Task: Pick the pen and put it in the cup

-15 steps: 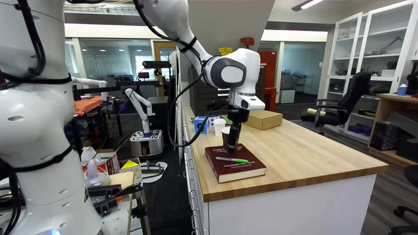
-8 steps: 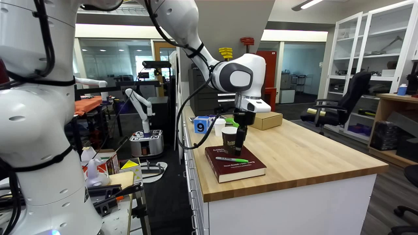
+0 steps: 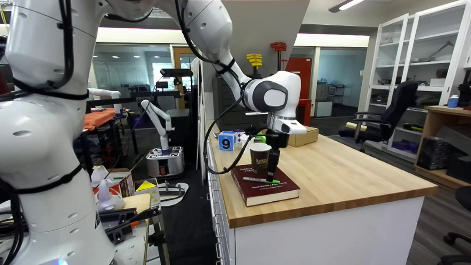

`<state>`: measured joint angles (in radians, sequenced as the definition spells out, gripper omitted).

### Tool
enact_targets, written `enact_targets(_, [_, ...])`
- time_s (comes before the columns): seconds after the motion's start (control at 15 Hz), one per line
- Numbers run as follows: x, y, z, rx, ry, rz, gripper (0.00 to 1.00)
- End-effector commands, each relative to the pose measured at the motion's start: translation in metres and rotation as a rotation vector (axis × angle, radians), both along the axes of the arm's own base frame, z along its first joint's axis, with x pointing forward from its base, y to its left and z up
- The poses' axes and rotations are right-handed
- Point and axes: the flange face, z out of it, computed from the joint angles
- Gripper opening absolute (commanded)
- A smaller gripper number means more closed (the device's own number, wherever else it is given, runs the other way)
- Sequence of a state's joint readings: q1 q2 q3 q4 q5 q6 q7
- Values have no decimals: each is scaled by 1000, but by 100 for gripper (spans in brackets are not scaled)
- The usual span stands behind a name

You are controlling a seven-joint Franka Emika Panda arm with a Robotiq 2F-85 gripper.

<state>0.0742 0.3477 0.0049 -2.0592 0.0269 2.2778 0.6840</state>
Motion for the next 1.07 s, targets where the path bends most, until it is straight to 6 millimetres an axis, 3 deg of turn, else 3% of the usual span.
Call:
enact_targets(0.0, [4, 5, -10, -6, -9, 28, 100])
enact_targets(0.53, [6, 6, -21, 44, -108, 138, 100])
enact_targets(1.0, [-4, 7, -26, 80, -143, 161, 100])
